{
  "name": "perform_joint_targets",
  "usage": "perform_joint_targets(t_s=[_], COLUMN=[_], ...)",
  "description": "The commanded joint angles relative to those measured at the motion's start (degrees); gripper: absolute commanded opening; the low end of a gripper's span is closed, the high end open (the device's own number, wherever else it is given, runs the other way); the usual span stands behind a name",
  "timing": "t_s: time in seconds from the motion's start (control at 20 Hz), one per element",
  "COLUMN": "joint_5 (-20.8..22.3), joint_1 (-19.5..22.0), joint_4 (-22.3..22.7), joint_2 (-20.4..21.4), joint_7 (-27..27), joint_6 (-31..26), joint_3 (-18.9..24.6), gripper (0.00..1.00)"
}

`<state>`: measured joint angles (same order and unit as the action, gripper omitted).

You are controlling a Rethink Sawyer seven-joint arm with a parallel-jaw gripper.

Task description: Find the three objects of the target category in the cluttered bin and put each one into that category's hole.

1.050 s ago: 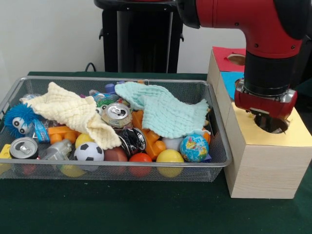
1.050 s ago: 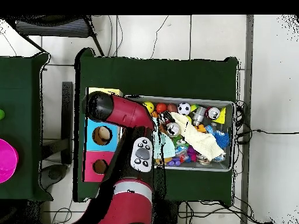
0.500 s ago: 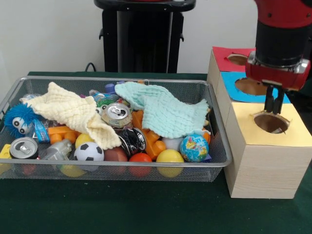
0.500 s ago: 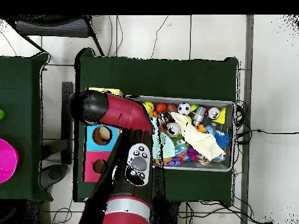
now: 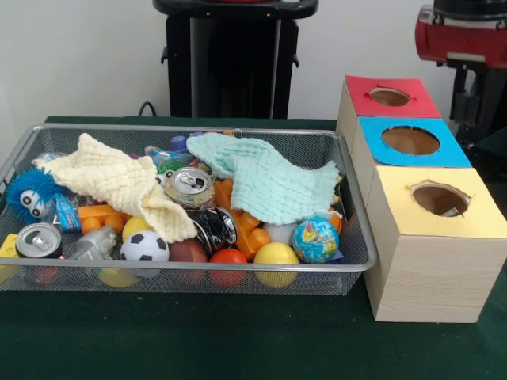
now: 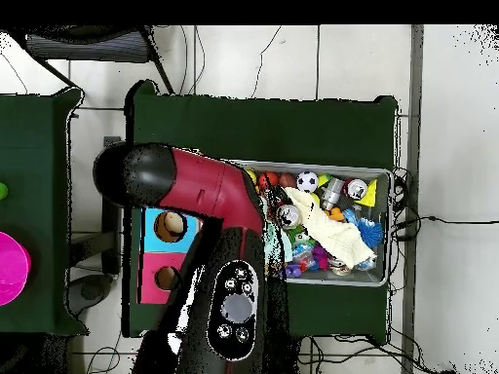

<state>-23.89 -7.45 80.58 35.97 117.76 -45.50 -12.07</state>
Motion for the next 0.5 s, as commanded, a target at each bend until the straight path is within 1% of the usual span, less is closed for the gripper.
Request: perform_joint_targets(t_s=[0.05,0.15,0.3,0.5], joint_5=[8.01,9.45,11.39,13.07], joint_1=[2.84,4.04,5.37,7.98], joint_4=[4.42,4.73,5.06,4.52], joint_2=[2.11,2.19,3.23,4.05], joint_7=[0.44,-0.55,-1.43,-2.27], joint_6=[2.22,3.35,3.08,-0.08], joint_3=[-1.44,-1.32,-1.28,-0.16], gripper=[0.0,0.0,0.0,0.0])
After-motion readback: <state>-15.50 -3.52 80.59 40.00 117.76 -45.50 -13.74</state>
